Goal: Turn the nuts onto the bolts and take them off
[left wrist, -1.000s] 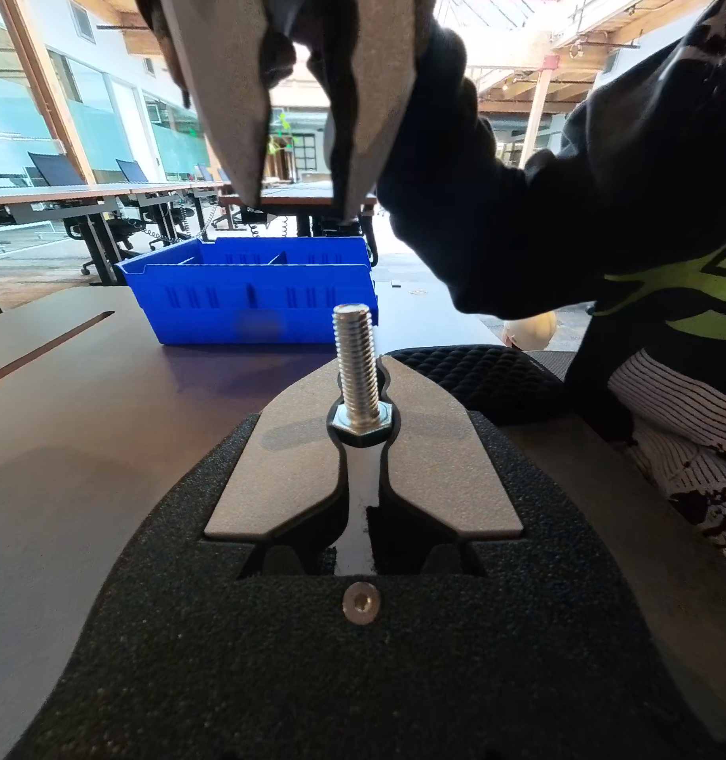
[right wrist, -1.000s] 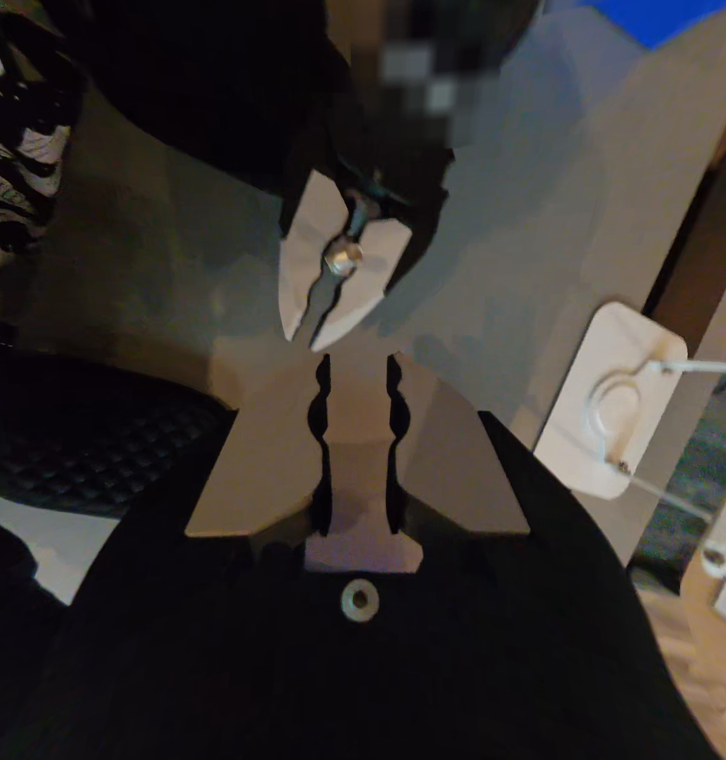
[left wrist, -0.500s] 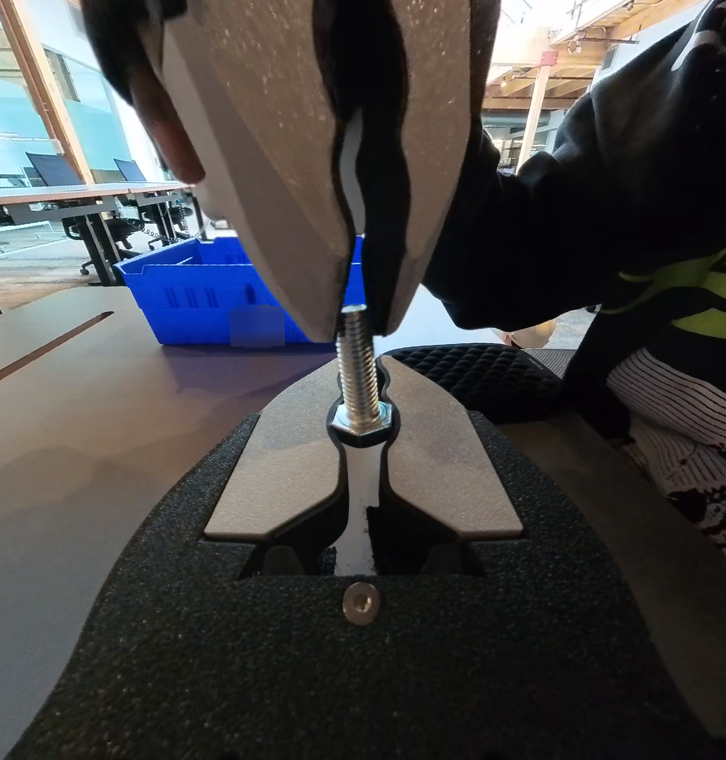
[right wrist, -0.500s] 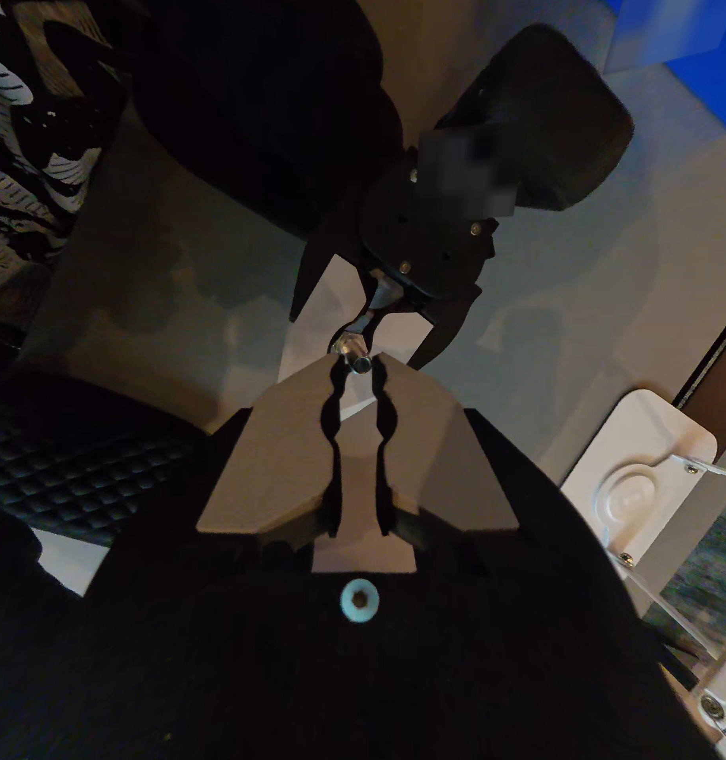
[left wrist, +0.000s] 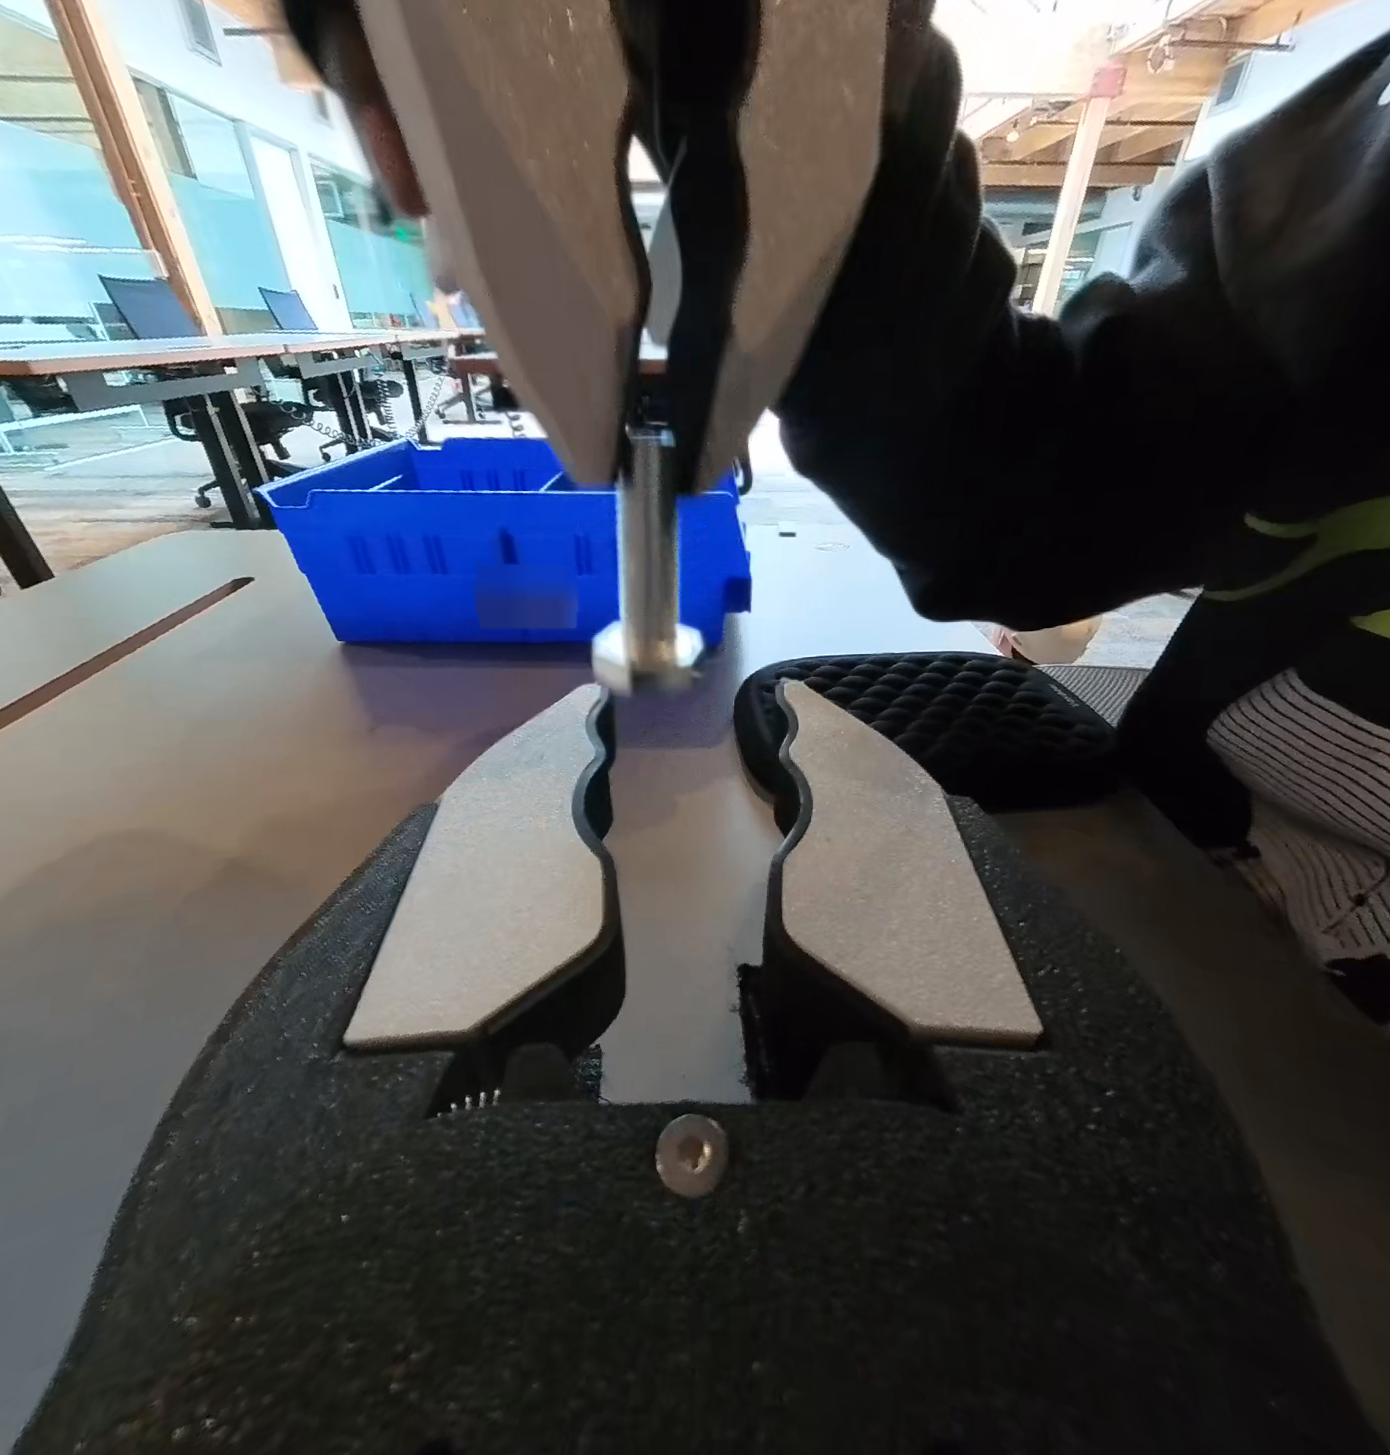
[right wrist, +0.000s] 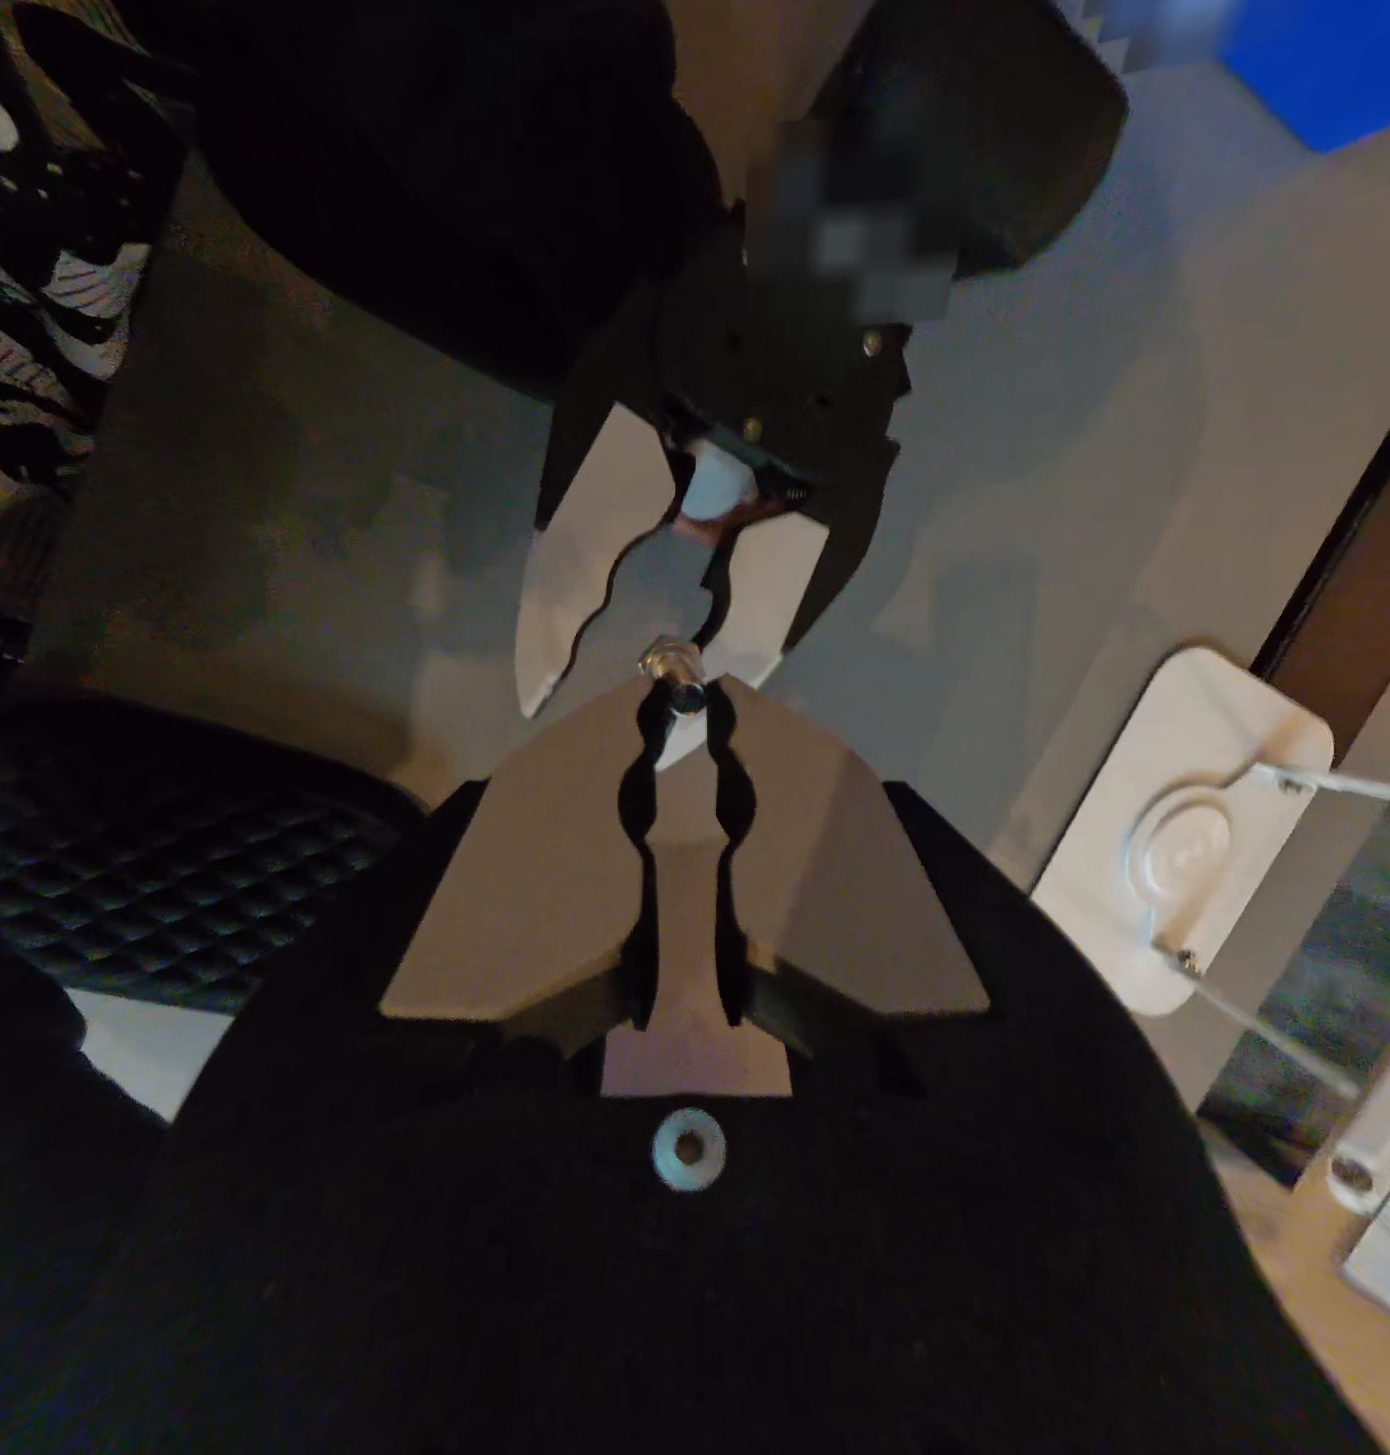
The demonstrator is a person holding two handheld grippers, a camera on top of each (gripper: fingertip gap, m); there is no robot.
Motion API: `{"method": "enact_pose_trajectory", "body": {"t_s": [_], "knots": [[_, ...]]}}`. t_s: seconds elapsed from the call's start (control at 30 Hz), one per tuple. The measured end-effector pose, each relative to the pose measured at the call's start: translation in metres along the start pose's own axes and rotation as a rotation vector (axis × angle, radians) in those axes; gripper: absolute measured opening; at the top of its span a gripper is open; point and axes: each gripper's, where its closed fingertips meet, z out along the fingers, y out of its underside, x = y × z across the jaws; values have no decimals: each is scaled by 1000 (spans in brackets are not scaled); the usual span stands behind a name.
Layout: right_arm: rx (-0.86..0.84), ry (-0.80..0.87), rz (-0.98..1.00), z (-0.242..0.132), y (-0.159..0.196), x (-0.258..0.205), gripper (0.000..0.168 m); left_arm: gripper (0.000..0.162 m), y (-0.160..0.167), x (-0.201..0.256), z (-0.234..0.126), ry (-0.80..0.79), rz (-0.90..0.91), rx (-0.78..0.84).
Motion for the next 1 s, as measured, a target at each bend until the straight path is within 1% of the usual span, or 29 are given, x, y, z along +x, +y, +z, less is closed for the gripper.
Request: {"method": "enact_pose_trajectory", "body": {"t_s": [0.1,0.2,0.37,0.53,0.63,0.8,0.9,1.0], "knots": [[-31,39,80,-17,21,-4,9,41,-2,-2,-1,-11,-2,10],[-81,100,199,-35,53,-11,9,43,-3,-3,-2,-20,1,15],[-173,208,464,-66,117,-34,9,43,-3,-3,-2,-25,-1,12],[-264,291,791,-90,190,-71,9,43,-4,-4,-2,-26,-6,23],[-272,321,937,-95,221,-89,9,42,-3,-3,-2,-23,-11,18],[-292,350,1107,-94,260,-107,9,42,-1,-4,-1,-24,-18,13],[-336,335,1171,-88,282,-117,9,42,-1,-6,-2,-29,-22,15],[-371,318,1195,-84,299,-123,9,42,-2,-6,-2,-29,-25,21]]}}
